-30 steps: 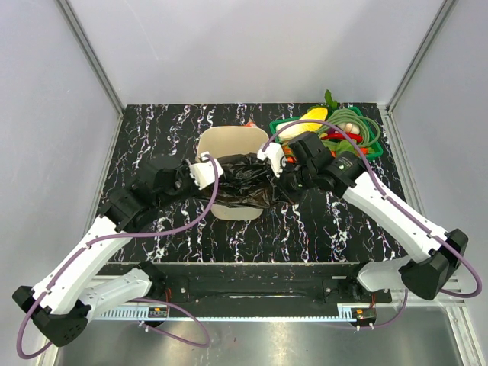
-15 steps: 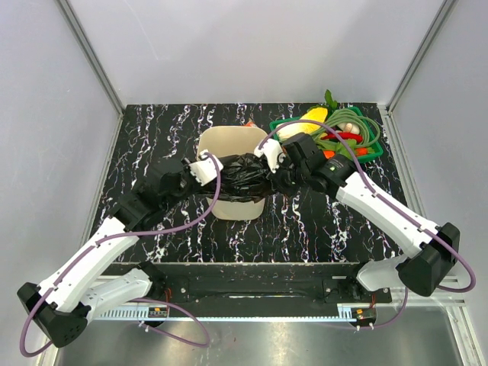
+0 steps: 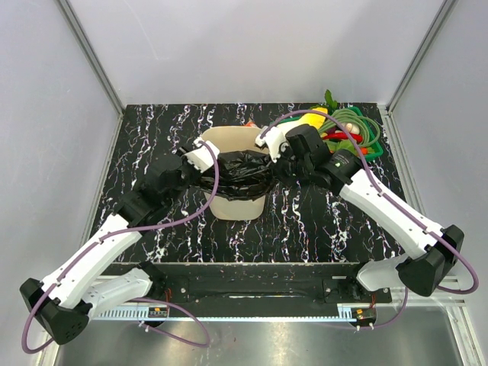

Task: Put the trash bags into the trash bin
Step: Place the trash bag in the trash bin.

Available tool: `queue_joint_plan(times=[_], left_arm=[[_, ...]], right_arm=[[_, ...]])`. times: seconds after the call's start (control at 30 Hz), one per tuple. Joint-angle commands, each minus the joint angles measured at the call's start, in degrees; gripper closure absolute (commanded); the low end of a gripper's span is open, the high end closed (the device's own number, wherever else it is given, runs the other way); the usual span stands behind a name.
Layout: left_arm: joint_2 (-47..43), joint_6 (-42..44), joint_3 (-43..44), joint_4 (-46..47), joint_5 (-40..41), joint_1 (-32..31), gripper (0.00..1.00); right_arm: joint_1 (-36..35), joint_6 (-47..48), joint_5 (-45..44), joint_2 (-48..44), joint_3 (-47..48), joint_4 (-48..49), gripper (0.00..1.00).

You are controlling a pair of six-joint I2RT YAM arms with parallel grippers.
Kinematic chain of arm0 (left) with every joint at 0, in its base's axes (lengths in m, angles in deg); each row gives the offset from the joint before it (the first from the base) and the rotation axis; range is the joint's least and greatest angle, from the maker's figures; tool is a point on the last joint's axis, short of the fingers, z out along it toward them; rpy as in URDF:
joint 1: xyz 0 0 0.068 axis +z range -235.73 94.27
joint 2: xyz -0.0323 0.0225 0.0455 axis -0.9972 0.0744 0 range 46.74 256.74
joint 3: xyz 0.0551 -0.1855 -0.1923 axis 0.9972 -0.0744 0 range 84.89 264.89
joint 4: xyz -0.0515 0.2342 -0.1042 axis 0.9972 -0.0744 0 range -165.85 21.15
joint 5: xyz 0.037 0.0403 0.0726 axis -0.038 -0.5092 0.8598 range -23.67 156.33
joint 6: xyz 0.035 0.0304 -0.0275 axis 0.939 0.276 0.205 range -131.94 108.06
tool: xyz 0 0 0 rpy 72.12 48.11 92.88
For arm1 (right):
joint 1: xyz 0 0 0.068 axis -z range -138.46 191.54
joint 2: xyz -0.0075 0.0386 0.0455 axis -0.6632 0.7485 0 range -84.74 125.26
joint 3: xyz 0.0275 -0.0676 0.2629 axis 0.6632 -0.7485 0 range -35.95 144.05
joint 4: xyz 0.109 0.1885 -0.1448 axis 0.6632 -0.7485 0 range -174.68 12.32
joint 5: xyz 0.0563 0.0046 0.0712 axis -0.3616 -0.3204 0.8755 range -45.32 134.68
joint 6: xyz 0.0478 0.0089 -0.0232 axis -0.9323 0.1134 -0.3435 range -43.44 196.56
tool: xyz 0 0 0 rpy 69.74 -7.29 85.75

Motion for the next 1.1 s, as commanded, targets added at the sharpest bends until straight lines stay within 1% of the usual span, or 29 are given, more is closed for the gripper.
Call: queue_joint_plan(times=[0.0,0.3,0.4,0.57,0.7,0.93,1.07], left_arm=[[0.51,-1.42,1.82,5.71,4.30,0.28,0.57],[1.57,-1.07,3.40,7.56,7.38,0.28,0.47],[2.27,-0.98,4.11,7.91,7.47,0.45,0.46],[3.32,-0.54,4.81,8.61,7.30,0.36,0.45],[3.76,-0.63,5.34,8.53,6.77,0.36,0.45],[4.29,-0.54,5.86,8.27,6.33,0.36,0.45],[4.56,-0.63,6.57,7.92,6.07,0.36,0.45]], right_arm=[[0.54,0.30,-0.66,-1.00,3.90,1.37,0.89],[2.38,-0.84,2.59,0.14,9.09,-0.04,0.84],[2.56,-1.55,2.86,1.45,10.41,-0.04,0.78],[3.17,-1.46,2.86,3.04,12.43,0.05,0.59],[3.96,-0.06,3.73,3.30,13.75,-0.57,0.48],[5.19,0.91,5.23,2.34,16.74,-1.53,0.41],[5.37,1.61,5.75,3.04,17.88,-1.71,0.39]])
